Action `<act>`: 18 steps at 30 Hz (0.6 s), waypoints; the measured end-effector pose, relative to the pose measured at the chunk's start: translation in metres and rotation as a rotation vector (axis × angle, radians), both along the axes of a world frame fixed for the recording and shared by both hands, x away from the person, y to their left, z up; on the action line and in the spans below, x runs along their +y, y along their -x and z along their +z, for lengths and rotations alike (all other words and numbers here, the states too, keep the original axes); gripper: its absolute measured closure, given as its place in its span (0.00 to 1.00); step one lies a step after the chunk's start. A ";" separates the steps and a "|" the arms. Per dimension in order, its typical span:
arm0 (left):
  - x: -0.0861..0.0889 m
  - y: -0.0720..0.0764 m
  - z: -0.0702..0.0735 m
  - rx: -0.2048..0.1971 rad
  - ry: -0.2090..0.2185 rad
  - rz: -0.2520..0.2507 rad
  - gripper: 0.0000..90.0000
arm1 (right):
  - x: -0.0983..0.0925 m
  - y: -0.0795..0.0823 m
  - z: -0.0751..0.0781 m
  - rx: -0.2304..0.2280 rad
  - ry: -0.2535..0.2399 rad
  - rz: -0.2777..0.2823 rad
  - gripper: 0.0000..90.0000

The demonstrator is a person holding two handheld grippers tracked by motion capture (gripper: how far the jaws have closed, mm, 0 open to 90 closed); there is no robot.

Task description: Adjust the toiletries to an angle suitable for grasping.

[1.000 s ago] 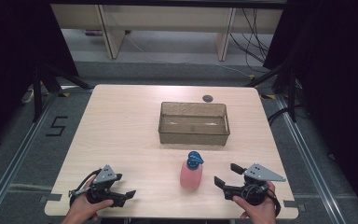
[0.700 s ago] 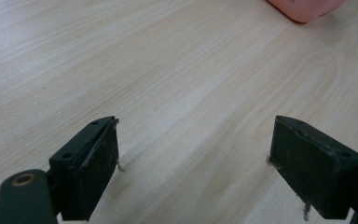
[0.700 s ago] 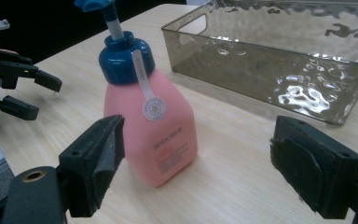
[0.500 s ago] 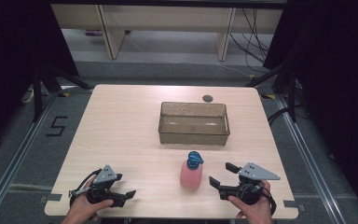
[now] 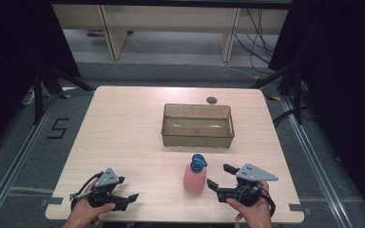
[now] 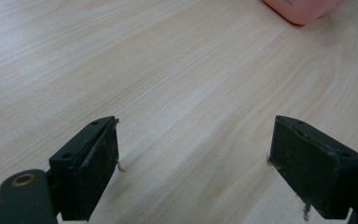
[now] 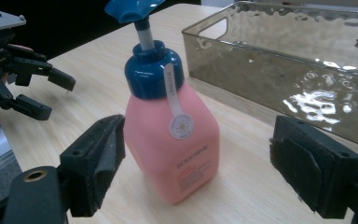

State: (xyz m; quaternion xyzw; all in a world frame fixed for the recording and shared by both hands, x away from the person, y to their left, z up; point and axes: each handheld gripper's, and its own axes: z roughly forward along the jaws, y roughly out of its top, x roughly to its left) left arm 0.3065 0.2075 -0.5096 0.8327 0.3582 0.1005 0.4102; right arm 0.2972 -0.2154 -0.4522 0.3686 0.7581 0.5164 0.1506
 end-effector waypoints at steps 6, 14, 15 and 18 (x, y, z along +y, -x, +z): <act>-0.001 0.000 -0.001 -0.001 0.009 0.006 0.17 | 0.007 -0.002 0.002 -0.007 0.009 0.022 0.21; 0.000 0.000 0.000 0.000 0.000 0.002 0.17 | 0.020 -0.009 0.004 -0.011 -0.005 0.058 0.23; 0.000 0.000 0.000 0.000 0.000 0.002 0.17 | 0.020 -0.010 0.004 -0.021 -0.002 0.064 0.23; -0.002 0.001 -0.001 0.001 0.022 0.015 0.17 | 0.023 -0.009 0.004 -0.010 -0.012 0.053 0.24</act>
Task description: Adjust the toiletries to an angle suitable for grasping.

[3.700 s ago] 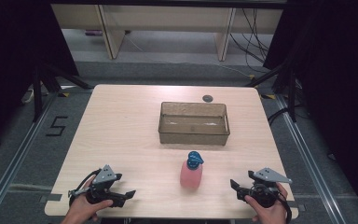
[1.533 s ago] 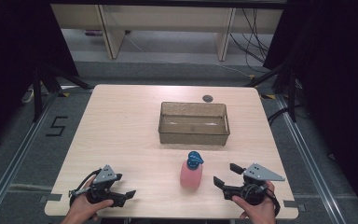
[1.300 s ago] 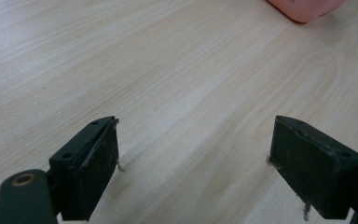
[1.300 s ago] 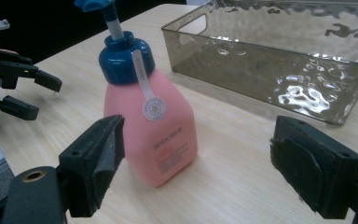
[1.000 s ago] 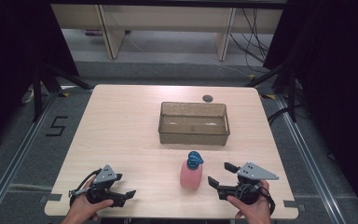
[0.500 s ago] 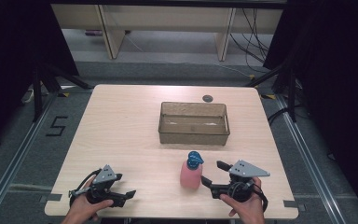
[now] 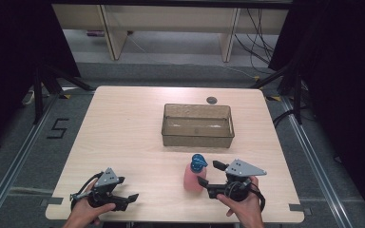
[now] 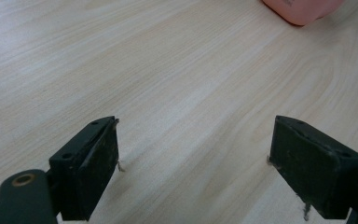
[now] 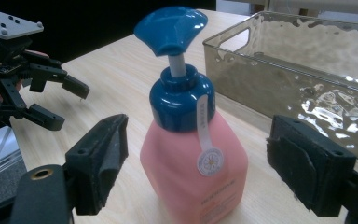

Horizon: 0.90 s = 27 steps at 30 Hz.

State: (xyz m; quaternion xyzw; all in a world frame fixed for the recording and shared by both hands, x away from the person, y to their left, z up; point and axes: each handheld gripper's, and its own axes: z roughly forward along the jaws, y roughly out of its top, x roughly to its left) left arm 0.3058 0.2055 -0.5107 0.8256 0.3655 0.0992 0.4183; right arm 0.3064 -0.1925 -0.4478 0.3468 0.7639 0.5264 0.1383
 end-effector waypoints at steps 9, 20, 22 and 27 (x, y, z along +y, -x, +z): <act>0.002 -0.001 0.001 0.009 -0.024 -0.022 0.17 | 0.005 -0.007 0.000 -0.004 -0.008 0.020 0.25; 0.002 -0.001 0.001 0.011 -0.021 -0.022 0.17 | 0.014 -0.013 -0.001 0.004 0.000 0.035 0.29; 0.001 -0.001 0.000 0.007 -0.009 -0.008 0.17 | 0.015 -0.015 -0.002 -0.016 0.006 0.046 0.30; 0.002 -0.001 0.001 0.011 -0.013 -0.017 0.17 | 0.020 -0.020 -0.002 -0.025 0.005 0.051 0.35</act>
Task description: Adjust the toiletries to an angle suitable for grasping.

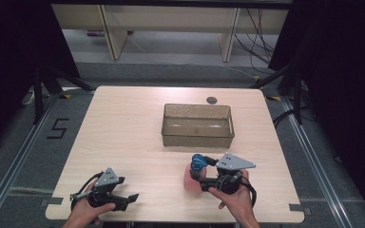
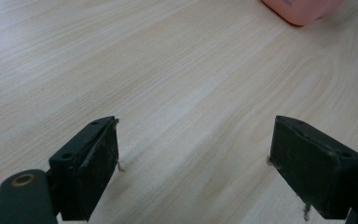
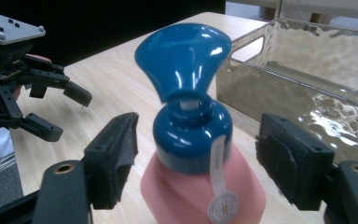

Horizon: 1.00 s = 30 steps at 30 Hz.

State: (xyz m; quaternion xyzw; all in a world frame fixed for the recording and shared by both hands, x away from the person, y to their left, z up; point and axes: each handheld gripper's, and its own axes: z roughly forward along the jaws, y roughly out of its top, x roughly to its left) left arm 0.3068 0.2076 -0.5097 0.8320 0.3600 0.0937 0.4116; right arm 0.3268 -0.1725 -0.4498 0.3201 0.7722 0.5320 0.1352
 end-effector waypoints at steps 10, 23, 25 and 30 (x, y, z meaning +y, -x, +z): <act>0.000 0.001 0.000 -0.005 0.004 0.005 0.17 | 0.006 -0.007 -0.001 0.013 0.002 0.010 0.40; -0.001 0.001 0.000 -0.011 0.014 0.006 0.17 | 0.006 -0.009 -0.005 -0.001 0.014 0.003 0.44; -0.001 0.001 0.000 -0.009 0.013 0.008 0.17 | 0.007 -0.009 -0.006 0.006 -0.003 0.009 0.44; -0.001 0.000 0.001 -0.005 0.016 0.003 0.17 | 0.007 -0.009 -0.006 0.015 -0.002 0.024 0.45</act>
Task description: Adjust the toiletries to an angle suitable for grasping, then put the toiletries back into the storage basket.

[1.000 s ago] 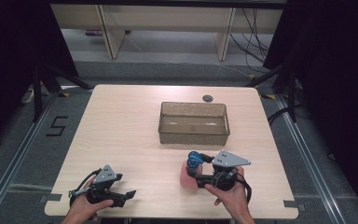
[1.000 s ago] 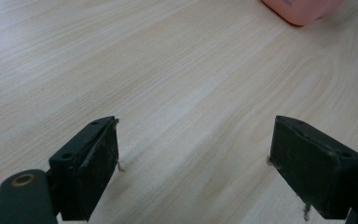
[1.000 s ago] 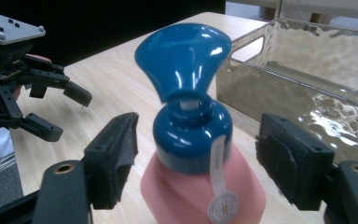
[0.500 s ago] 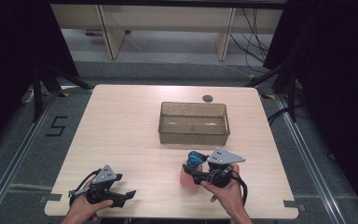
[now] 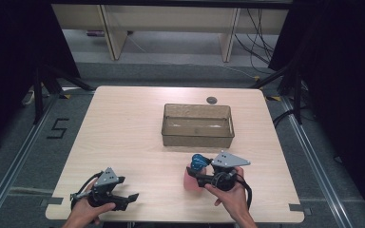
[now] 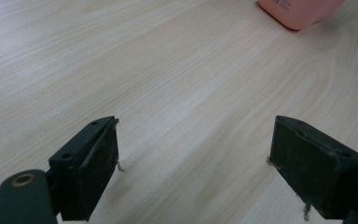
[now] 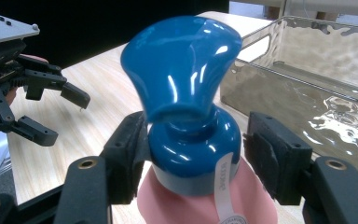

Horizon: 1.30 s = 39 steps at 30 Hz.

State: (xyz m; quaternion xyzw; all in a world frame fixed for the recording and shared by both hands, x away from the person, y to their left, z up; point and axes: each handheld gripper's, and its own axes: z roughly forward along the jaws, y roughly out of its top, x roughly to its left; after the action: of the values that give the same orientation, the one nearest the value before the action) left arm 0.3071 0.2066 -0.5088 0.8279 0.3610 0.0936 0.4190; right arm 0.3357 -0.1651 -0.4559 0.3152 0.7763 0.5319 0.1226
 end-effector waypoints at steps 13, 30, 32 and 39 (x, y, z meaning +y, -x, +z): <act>-0.001 -0.002 0.000 0.003 -0.018 0.003 0.16 | 0.000 0.000 -0.003 -0.019 -0.004 -0.010 0.50; -0.001 -0.001 -0.001 0.005 0.015 0.021 0.17 | 0.008 0.009 0.003 -0.127 0.088 -0.049 0.59; -0.001 -0.001 0.000 0.005 0.014 0.018 0.17 | 0.008 0.009 0.002 -0.126 0.080 -0.049 0.59; -0.001 -0.001 0.000 0.005 0.002 0.013 0.17 | 0.005 0.008 0.004 -0.118 0.074 -0.062 0.59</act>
State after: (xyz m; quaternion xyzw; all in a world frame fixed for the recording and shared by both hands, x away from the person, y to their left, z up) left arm 0.3085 0.2061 -0.5090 0.8252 0.3675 0.0940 0.4185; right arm 0.3281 -0.1600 -0.4524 0.3025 0.7769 0.5162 0.1961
